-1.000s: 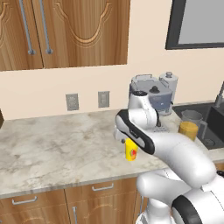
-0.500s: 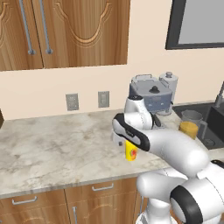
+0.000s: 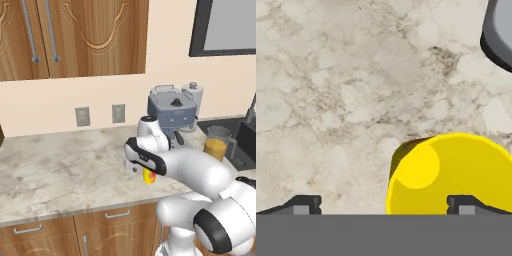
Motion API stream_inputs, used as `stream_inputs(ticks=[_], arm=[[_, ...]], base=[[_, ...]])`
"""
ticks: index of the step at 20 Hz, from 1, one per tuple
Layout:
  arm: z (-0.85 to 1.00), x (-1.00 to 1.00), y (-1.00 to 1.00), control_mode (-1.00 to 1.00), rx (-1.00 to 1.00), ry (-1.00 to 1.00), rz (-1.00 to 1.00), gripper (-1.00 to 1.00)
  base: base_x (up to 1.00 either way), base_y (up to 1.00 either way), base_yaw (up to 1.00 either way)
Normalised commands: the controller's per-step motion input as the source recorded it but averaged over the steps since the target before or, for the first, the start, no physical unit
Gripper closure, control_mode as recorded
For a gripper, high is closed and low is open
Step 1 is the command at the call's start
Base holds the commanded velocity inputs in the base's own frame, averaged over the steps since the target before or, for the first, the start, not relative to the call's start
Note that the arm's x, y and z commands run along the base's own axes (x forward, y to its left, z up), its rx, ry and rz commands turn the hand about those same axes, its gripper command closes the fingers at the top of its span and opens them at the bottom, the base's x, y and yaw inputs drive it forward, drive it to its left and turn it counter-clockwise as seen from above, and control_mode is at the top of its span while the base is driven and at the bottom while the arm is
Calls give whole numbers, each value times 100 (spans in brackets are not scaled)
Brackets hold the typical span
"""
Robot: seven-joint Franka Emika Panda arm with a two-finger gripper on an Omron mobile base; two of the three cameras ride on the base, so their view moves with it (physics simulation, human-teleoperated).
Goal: Place the pitcher and cup on the dining counter for serving.
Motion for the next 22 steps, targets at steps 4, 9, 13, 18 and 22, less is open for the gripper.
stream_inputs(ticks=[4,9,13,18,22], arm=[[-49,0,0,-100,0,0,0,-100],[-18,0,0,-100,0,0,0,100],[0,0,0,-100,0,0,0,100],[0,0,0,-100,0,0,0,100],[4,-8,0,-100,0,-1,0,100]], base=[[0,0,0],[0,0,0],[0,0,0],[0,0,0],[0,0,0]])
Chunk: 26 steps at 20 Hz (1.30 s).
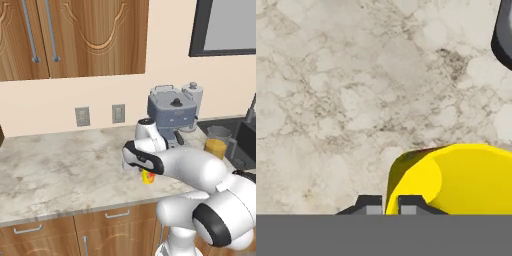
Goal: Place the pitcher and cup on the dining counter for serving.
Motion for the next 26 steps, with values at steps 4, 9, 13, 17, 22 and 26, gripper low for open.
stream_inputs(ticks=[4,9,13,17,22,26], arm=[[51,-46,0,-100,0,-15,0,100],[84,-59,2,-100,-2,-20,0,100],[99,-60,3,-100,-6,-24,0,100],[100,-58,0,-100,-1,-23,1,100],[84,-36,-5,-100,2,-7,13,100],[11,-1,0,-100,0,0,0,100]], base=[[0,0,0],[0,0,0],[0,0,0],[0,0,0],[0,0,0],[0,0,0]])
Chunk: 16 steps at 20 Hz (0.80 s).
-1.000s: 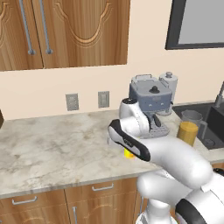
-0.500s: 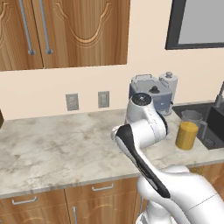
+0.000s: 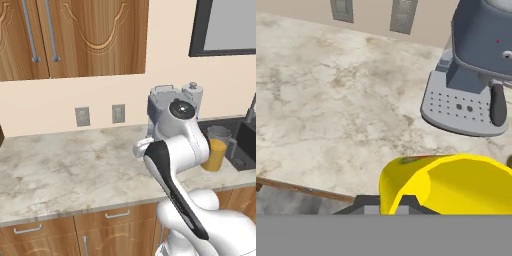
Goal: Place the pitcher and cup on the dining counter for serving.
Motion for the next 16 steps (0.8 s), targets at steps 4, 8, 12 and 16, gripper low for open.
stream_inputs(ticks=[4,8,12,16], arm=[[0,-3,0,100,0,-1,0,100],[0,0,0,100,0,0,0,100],[0,0,0,100,0,0,0,100],[0,0,0,100,0,0,0,100]], base=[[-46,-5,8],[-100,-24,39],[-84,-19,82],[-31,-18,100]])
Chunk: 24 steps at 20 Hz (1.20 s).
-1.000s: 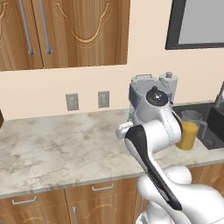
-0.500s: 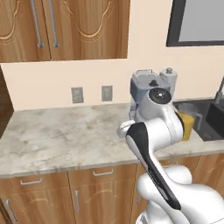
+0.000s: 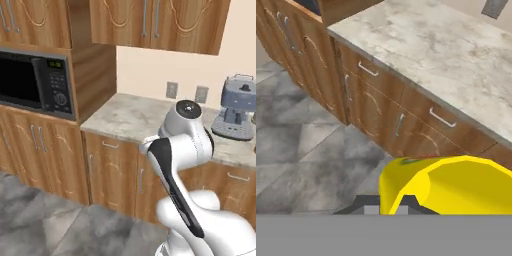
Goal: Place the pitcher and cup on the dining counter for serving.
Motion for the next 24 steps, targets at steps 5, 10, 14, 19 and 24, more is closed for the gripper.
stream_inputs(ticks=[5,10,14,19,24], arm=[[0,0,0,100,0,0,0,100],[0,0,0,100,0,0,0,100],[0,0,0,100,0,0,0,100],[0,0,0,100,0,0,0,100],[0,0,0,100,0,0,0,100]], base=[[-2,-2,100],[0,0,100],[0,0,100],[0,0,100],[0,0,100]])
